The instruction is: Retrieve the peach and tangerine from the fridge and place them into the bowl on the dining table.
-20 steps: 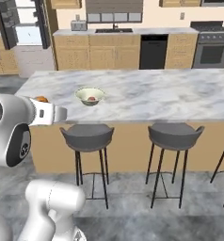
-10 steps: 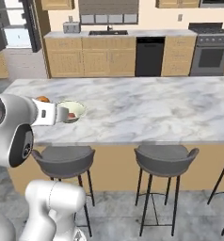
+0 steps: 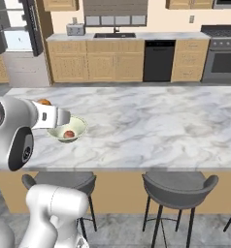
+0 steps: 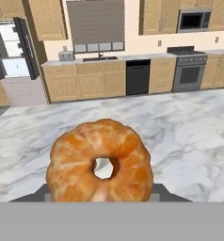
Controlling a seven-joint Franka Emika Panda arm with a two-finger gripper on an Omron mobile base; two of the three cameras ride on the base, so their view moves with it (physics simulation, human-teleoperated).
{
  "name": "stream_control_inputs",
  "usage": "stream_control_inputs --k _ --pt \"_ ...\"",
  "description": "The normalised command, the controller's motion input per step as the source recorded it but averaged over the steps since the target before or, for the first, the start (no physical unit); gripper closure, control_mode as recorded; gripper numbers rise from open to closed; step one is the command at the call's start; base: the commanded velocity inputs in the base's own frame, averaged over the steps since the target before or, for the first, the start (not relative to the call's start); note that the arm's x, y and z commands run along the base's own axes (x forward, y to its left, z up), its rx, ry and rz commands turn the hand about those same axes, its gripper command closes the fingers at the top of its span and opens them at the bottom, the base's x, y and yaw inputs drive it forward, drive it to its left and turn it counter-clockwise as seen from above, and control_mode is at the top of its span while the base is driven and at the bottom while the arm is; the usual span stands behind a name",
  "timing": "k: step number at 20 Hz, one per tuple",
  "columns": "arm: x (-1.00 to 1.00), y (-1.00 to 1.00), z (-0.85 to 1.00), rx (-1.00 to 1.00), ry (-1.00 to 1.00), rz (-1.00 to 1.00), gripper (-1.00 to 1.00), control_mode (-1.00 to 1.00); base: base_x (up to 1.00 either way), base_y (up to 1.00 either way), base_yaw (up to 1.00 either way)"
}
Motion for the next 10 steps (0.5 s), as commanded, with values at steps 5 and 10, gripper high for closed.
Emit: stream_control_inputs --k 5,10 --pt "0.00 0.00 0.00 0.00 0.00 0.00 1.00 1.00 0.21 0.00 0.08" --pt "0.04 0.00 0.00 0.00 0.00 0.02 1.00 -1.00 0.17 0.00 0.07"
